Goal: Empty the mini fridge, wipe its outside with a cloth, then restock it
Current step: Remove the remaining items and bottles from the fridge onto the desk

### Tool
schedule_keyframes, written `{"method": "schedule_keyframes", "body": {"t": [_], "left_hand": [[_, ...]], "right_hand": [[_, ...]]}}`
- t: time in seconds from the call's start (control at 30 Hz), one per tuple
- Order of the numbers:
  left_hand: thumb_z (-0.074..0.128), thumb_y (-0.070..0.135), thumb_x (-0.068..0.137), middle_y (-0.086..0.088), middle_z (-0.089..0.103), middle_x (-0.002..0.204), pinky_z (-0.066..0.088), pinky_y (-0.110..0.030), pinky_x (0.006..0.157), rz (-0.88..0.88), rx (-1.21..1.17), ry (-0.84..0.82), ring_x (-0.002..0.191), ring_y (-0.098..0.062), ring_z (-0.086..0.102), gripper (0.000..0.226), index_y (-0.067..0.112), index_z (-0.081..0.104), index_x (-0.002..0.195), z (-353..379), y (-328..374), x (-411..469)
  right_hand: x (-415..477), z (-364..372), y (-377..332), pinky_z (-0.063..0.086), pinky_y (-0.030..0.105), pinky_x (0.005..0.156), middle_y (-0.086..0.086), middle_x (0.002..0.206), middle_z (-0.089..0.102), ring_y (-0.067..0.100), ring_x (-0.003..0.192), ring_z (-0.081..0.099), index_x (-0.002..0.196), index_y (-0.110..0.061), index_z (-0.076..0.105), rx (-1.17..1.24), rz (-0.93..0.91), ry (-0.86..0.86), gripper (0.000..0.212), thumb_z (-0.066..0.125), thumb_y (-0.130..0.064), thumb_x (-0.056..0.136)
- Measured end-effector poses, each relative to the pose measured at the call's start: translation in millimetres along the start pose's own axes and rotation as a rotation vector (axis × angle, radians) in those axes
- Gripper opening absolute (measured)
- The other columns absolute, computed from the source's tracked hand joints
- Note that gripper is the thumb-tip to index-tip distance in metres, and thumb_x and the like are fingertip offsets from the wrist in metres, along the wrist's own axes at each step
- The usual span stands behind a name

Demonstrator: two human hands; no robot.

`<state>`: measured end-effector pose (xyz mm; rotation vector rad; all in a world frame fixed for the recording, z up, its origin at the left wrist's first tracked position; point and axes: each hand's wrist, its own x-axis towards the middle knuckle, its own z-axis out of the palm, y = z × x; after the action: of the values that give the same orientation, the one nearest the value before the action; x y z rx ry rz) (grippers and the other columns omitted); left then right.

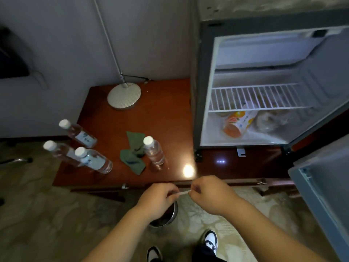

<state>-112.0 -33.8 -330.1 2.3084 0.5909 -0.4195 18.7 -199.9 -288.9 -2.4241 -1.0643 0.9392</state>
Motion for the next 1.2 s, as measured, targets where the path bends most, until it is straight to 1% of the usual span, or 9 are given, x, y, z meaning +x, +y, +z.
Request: {"method": "schedule_keyframes", "body": {"t": [0.13, 0.37, 0.5, 0.6, 0.7, 0.77, 0.87, 1.03, 1.2], "left_hand": [[0.064, 0.042, 0.092, 0.019, 0.070, 0.093, 0.056, -0.035, 0.078, -0.084, -0.049, 0.004, 0.087, -0.002, 0.064, 0.012, 0.040, 0.070, 0.103, -3, -54, -20], [0.064, 0.038, 0.095, 0.021, 0.067, 0.094, 0.051, -0.027, 0.071, -0.096, -0.109, -0.016, 0.086, -0.004, 0.064, 0.014, 0.041, 0.069, 0.107, -5, -128, -42], [0.063, 0.038, 0.094, 0.020, 0.066, 0.096, 0.054, -0.030, 0.075, -0.095, -0.135, -0.021, 0.085, -0.003, 0.063, 0.021, 0.040, 0.066, 0.115, -15, -158, -50], [0.065, 0.038, 0.093, 0.021, 0.066, 0.100, 0.050, -0.024, 0.073, -0.096, -0.127, 0.007, 0.087, -0.001, 0.062, 0.026, 0.041, 0.064, 0.119, -24, -175, -59], [0.068, 0.036, 0.092, 0.021, 0.065, 0.101, 0.052, -0.026, 0.082, -0.086, -0.123, 0.040, 0.091, 0.000, 0.061, 0.030, 0.038, 0.064, 0.122, -38, -185, -69], [0.068, 0.035, 0.093, 0.022, 0.063, 0.102, 0.053, -0.028, 0.087, -0.070, -0.118, 0.048, 0.093, -0.001, 0.061, 0.031, 0.036, 0.063, 0.123, -50, -184, -75], [0.067, 0.036, 0.093, 0.025, 0.062, 0.102, 0.052, -0.023, 0.085, -0.011, -0.096, 0.069, 0.091, 0.003, 0.061, 0.033, 0.039, 0.061, 0.125, -70, -169, -81], [0.067, 0.039, 0.093, 0.025, 0.060, 0.108, 0.053, -0.026, 0.089, 0.168, -0.056, 0.097, 0.093, 0.005, 0.060, 0.038, 0.044, 0.057, 0.129, -99, -111, -76], [0.065, 0.040, 0.094, 0.025, 0.058, 0.109, 0.046, -0.014, 0.079, 0.329, -0.008, 0.079, 0.095, 0.006, 0.057, 0.039, 0.043, 0.055, 0.132, -103, -36, -49]], "right_hand": [[20, 35, -44, 0.048, 0.030, 0.061, -0.005, 0.077, 0.062, 0.019, 0.075, 0.061, 0.076, -0.029, 0.059, -0.072, -0.031, -0.044, 0.018, 0.055, -0.040, 0.089], [41, 95, -90, 0.044, 0.030, 0.058, -0.004, 0.076, 0.061, 0.022, 0.073, 0.060, 0.072, -0.024, 0.055, -0.135, 0.002, -0.061, 0.025, 0.050, -0.040, 0.091], [49, 118, -108, 0.048, 0.030, 0.064, -0.004, 0.088, 0.067, 0.022, 0.083, 0.063, 0.091, -0.024, 0.067, -0.142, 0.071, -0.031, 0.025, 0.052, -0.044, 0.093], [52, 126, -119, 0.052, 0.031, 0.071, -0.003, 0.101, 0.069, 0.022, 0.094, 0.064, 0.106, -0.028, 0.067, -0.138, 0.118, -0.023, 0.027, 0.056, -0.048, 0.092], [48, 126, -127, 0.056, 0.036, 0.078, -0.003, 0.103, 0.068, 0.022, 0.097, 0.065, 0.111, -0.028, 0.066, -0.116, 0.138, -0.005, 0.030, 0.057, -0.048, 0.091], [41, 122, -132, 0.057, 0.037, 0.080, -0.003, 0.105, 0.068, 0.021, 0.098, 0.065, 0.112, -0.027, 0.065, -0.105, 0.151, 0.022, 0.031, 0.058, -0.048, 0.091], [27, 107, -136, 0.056, 0.035, 0.082, -0.005, 0.108, 0.069, 0.019, 0.099, 0.065, 0.115, -0.029, 0.066, -0.083, 0.155, 0.089, 0.031, 0.060, -0.048, 0.092], [-4, 68, -124, 0.055, 0.033, 0.082, -0.007, 0.110, 0.067, 0.013, 0.098, 0.063, 0.114, -0.029, 0.067, -0.035, 0.184, 0.232, 0.031, 0.063, -0.048, 0.090], [-33, 21, -83, 0.051, 0.028, 0.078, -0.009, 0.106, 0.069, 0.011, 0.095, 0.065, 0.112, -0.030, 0.068, 0.055, 0.273, 0.351, 0.030, 0.068, -0.048, 0.087]]}}
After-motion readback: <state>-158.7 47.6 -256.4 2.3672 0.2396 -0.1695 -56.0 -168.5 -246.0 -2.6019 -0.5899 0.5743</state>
